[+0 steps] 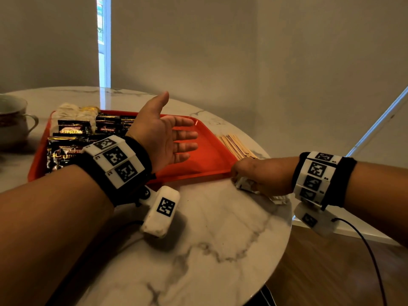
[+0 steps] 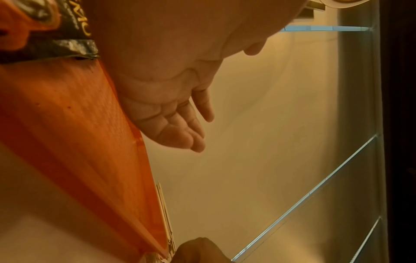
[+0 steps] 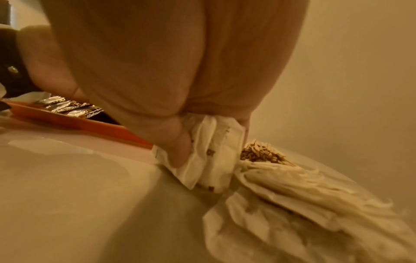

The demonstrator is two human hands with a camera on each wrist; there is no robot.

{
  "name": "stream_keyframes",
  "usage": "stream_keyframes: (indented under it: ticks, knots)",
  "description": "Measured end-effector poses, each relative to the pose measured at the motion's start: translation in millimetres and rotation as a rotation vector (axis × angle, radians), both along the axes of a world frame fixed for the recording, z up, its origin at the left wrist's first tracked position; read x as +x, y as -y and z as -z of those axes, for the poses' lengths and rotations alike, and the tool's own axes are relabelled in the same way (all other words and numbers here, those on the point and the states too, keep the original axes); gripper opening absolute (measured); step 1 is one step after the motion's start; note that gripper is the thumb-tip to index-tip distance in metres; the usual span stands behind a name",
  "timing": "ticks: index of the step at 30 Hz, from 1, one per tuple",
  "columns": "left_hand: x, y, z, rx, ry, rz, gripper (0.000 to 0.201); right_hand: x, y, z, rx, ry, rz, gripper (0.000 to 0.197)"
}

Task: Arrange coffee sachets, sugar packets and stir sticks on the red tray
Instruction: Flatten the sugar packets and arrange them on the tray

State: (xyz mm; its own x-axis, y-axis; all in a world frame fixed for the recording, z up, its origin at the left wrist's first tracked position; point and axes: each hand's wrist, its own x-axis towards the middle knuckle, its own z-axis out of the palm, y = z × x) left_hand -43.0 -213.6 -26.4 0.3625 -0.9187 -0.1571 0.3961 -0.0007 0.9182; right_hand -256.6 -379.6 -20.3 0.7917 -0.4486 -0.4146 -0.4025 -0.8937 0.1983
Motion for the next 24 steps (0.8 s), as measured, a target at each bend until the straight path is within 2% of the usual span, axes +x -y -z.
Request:
stream_keyframes:
  ticks: [9, 13, 16, 18, 22, 24]
  knots:
    - [1, 1, 2, 0.009, 0.014, -0.004, 0.079, 10, -7, -1, -0.036, -0.069, 0.014, 0.046]
    - [1, 1, 2, 0.025, 0.002, 0.018, 0.071, 16, -10, -12, -0.009, 0.037, 0.015, 0.046]
    - [0, 3, 2, 0.035, -0.031, 0.040, 0.063, 28, -17, -28, 0.003, 0.219, -0.014, 0.055]
    - [-1, 6, 1, 0.047, -0.041, 0.045, 0.060, 38, -21, -38, -0.006, 0.401, -0.065, 0.058]
    - [-2, 9, 2, 0.040, -0.103, 0.180, 0.076, 64, -33, -49, 0.044, 0.914, -0.285, 0.062]
    - [-5, 7, 3, -0.022, -0.161, 0.270, 0.086, 79, -44, -44, 0.071, 1.050, -0.353, 0.062]
